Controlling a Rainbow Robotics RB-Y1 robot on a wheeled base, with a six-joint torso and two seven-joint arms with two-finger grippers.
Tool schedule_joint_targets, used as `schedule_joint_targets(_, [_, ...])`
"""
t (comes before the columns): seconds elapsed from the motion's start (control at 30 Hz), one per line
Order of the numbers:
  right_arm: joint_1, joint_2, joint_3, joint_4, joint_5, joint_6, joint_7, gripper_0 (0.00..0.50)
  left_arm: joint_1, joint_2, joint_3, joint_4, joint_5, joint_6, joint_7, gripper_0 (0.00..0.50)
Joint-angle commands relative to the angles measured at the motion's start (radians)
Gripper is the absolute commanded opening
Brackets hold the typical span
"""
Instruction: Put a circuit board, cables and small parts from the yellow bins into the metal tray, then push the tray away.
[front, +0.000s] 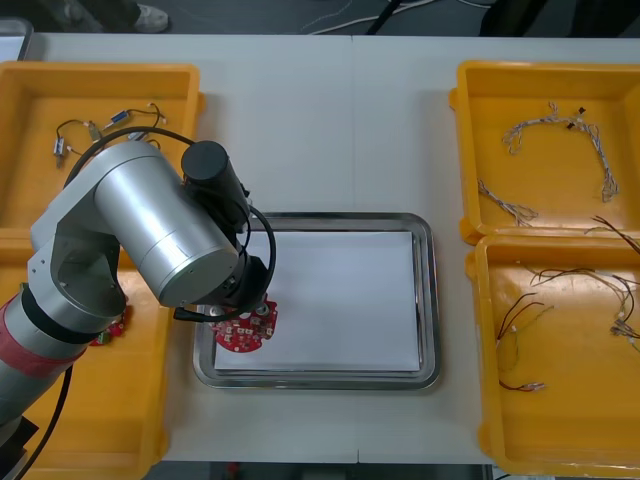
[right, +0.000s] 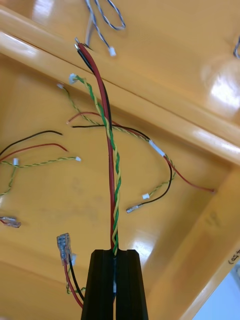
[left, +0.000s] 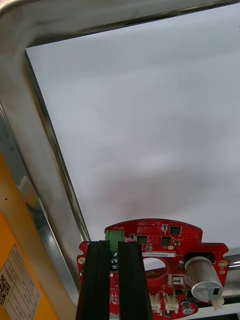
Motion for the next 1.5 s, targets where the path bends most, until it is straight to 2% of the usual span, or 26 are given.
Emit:
schedule_joint_targets(0.03, [-0.059, -0.022, 0.024, -0.049, -0.07, 0.025, 0.074, 0.0, -0.022, -0.007, -0.038, -0.005, -0.038, -0.033, 0.018, 0.0])
schedule_joint_targets(0.13, [-0.093, -0.021, 0.058, -0.049, -0.11, 0.037, 0.092, 0.0, -0.013, -0.002, -0.05, 0.005, -0.055, -0.047, 0.018, 0.0])
schedule_joint_targets(0.27, [-0.139, -0.021, 0.107, -0.057, -0.122, 0.054, 0.117, 0.0, -0.005, 0.001, -0.05, 0.011, -0.057, -0.062, 0.015, 0.0])
schedule_joint_targets(0.73, [-0.22, -0.021, 0.174, -0.062, -0.16, 0.081, 0.364, 0.0, 0.038, 0.029, -0.088, 0.011, -0.089, -0.102, 0.014, 0.0])
schedule_joint_targets(0.9, [-0.22, -0.021, 0.183, -0.063, -0.188, 0.081, 0.367, 0.0, 0.055, 0.036, -0.099, 0.011, -0.101, -0.116, 0.012, 0.0])
schedule_joint_targets(1.13, [-0.219, -0.013, 0.197, -0.066, -0.18, 0.081, 0.35, 0.0, 0.085, 0.05, -0.101, 0.01, -0.121, -0.154, 0.007, 0.0])
schedule_joint_targets(1.5, [-0.219, 0.074, 0.2, -0.075, -0.119, 0.081, 0.325, 0.0, 0.096, 0.05, -0.101, 0.01, -0.129, -0.149, 0.006, 0.0])
